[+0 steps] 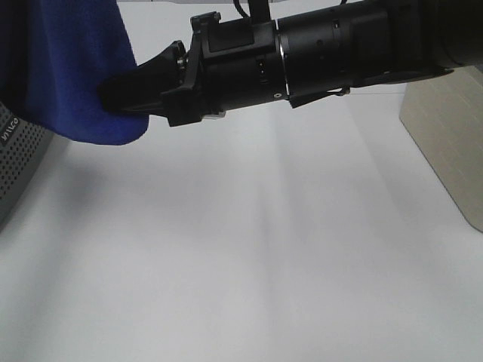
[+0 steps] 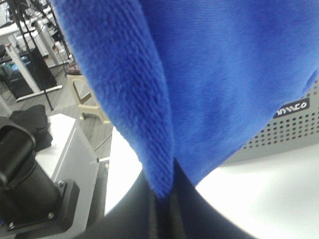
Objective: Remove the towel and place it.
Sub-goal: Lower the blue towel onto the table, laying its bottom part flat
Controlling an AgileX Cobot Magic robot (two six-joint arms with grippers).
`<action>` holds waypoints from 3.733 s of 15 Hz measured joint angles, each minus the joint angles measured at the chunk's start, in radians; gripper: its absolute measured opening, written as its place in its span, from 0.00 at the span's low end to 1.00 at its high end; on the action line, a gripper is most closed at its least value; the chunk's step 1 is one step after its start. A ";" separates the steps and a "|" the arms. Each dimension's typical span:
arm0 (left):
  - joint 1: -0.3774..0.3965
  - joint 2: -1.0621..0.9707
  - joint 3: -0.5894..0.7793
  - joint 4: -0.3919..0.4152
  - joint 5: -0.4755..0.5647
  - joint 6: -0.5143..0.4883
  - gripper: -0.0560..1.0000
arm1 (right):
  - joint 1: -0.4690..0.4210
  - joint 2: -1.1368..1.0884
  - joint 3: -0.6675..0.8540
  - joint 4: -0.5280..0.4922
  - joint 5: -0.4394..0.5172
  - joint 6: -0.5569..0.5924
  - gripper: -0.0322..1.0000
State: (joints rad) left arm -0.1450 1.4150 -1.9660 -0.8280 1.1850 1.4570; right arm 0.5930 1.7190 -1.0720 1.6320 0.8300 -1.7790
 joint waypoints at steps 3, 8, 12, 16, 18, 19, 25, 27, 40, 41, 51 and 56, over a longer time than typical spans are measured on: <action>0.000 0.001 0.000 0.000 0.004 -0.033 0.05 | -0.004 -0.086 -0.002 -0.175 -0.091 0.245 0.05; 0.000 0.067 0.000 -0.007 -0.025 -0.046 0.05 | -0.140 -0.291 -0.118 -0.854 -0.213 0.858 0.05; 0.000 0.102 0.000 -0.108 -0.133 -0.047 0.05 | -0.158 -0.315 -0.333 -1.312 -0.107 1.133 0.05; -0.001 0.150 0.000 -0.258 -0.318 -0.047 0.05 | -0.161 -0.304 -0.564 -1.541 -0.066 1.223 0.05; -0.001 0.153 0.000 -0.265 -0.287 -0.075 0.05 | -0.161 -0.295 -0.625 -1.553 -0.021 1.238 0.05; -0.001 0.152 0.000 -0.265 -0.265 -0.088 0.05 | -0.161 -0.293 -0.640 -1.555 0.019 1.244 0.05; -0.001 0.162 0.000 0.008 -0.212 -0.365 0.05 | -0.161 -0.285 -0.648 -1.744 0.242 1.318 0.05; -0.001 0.194 0.000 0.066 -0.288 -0.431 0.05 | -0.161 -0.254 -0.651 -1.770 0.142 1.318 0.05; -0.074 0.769 -0.536 0.196 -1.149 -0.293 0.05 | -0.286 0.342 -1.114 -1.807 -0.862 1.376 0.05; -0.074 0.819 -0.642 0.198 -1.148 -0.293 0.05 | -0.304 0.342 -1.148 -1.805 -0.879 1.409 0.05; -0.102 0.936 -0.766 0.327 -0.757 -0.290 0.05 | -0.391 0.386 -1.171 -1.591 -0.550 1.572 0.05; -0.102 0.801 -0.767 0.411 -0.376 -0.464 0.05 | -0.373 0.265 -1.171 -1.426 -0.150 1.470 0.05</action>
State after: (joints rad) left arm -0.2470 2.2160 -2.7330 -0.4170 0.8090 0.9930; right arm 0.2200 1.9840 -2.2430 0.2060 0.6800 -0.3090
